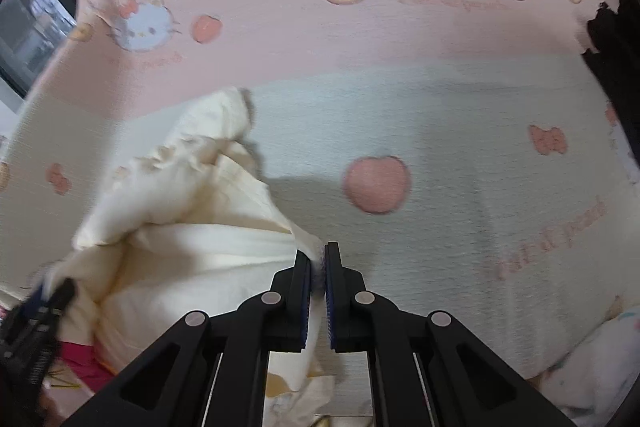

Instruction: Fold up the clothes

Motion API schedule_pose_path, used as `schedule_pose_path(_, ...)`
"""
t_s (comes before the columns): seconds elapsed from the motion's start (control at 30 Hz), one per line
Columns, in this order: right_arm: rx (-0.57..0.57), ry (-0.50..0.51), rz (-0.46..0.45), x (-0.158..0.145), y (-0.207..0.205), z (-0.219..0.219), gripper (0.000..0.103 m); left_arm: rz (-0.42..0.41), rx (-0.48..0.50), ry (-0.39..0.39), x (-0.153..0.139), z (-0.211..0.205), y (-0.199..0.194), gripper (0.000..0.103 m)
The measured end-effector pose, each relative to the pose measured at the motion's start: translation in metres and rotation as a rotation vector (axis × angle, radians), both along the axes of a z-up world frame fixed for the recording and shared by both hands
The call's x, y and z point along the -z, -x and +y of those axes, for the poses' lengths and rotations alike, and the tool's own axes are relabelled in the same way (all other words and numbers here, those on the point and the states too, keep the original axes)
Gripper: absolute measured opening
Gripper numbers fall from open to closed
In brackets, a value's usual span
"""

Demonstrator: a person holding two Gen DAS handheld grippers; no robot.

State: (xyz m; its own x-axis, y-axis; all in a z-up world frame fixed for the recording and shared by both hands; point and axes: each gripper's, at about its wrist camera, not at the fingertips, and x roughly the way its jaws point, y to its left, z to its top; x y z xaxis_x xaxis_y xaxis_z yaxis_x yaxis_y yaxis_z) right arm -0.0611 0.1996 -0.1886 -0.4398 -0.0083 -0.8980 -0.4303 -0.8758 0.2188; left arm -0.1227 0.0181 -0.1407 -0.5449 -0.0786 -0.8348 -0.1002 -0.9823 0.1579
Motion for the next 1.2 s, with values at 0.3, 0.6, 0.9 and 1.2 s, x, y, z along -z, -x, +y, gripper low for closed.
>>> schedule_pose_path(0.3, 0.222, 0.157, 0.001, 0.017, -0.052, 0.068, 0.003, -0.034, 0.006, -0.031, 0.001, -0.002, 0.001, 0.04)
schedule_pose_path(0.6, 0.097, 0.269, 0.135, -0.01, -0.053, 0.056, 0.022, 0.109, 0.083, -0.129, -0.042, 0.008, -0.005, 0.076)
schedule_pose_path(0.9, 0.028, 0.322, 0.141, -0.014, -0.045, 0.029, 0.063, 0.029, 0.12, -0.081, -0.033, 0.018, 0.008, 0.076)
schedule_pose_path(1.2, -0.02, 0.343, 0.066, 0.012, -0.027, 0.006, 0.064, -0.081, 0.156, 0.024, 0.011, 0.027, 0.03, 0.076)
